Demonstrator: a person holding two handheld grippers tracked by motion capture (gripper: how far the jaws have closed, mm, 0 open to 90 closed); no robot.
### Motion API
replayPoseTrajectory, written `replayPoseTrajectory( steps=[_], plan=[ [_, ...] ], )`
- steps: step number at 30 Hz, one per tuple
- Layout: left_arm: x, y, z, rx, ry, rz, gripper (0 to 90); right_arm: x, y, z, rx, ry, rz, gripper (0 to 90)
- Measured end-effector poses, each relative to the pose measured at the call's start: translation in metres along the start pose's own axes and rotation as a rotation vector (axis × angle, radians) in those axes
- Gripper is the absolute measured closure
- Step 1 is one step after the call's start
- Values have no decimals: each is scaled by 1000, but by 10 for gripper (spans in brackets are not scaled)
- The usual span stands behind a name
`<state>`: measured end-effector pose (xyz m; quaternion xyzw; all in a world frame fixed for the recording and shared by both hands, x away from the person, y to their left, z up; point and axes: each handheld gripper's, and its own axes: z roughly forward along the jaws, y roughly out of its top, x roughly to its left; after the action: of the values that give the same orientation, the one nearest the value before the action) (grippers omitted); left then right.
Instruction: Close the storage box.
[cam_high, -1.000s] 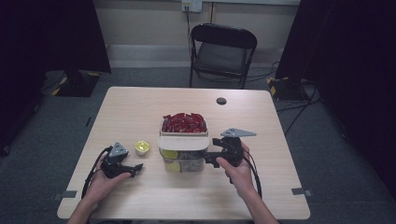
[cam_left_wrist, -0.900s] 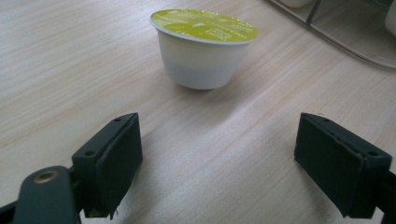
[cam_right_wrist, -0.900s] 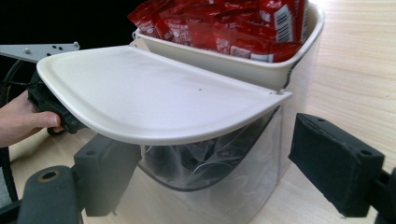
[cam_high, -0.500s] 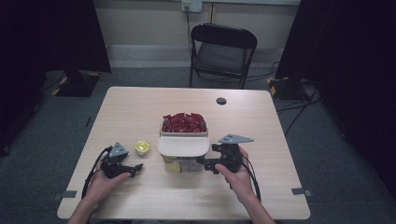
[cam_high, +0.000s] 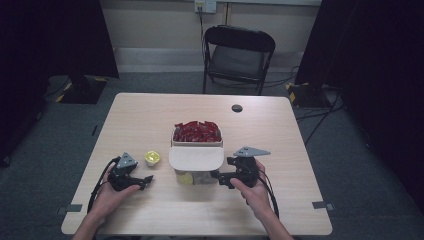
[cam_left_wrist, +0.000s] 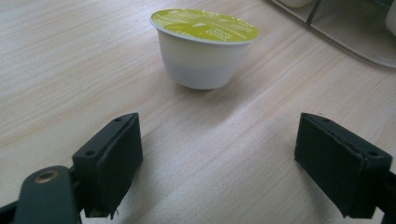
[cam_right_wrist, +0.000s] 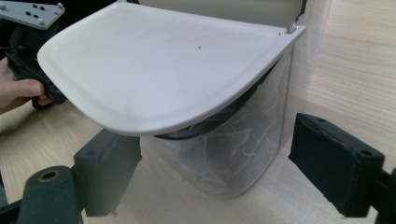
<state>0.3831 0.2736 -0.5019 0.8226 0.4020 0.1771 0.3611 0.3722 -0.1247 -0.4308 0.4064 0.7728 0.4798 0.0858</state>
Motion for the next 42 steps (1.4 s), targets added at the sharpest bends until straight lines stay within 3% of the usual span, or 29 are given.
replayPoseTrajectory(
  steps=[26,38,42],
  plan=[
    [0,0,0,0,0,0,148,2,-15,0,40,-23,-16,161],
    [0,0,0,0,0,0,148,-11,-16,-16,8,-67,5,167],
    [0,0,0,0,0,0,147,-20,-17,-19,4,-103,14,176]
  ],
)
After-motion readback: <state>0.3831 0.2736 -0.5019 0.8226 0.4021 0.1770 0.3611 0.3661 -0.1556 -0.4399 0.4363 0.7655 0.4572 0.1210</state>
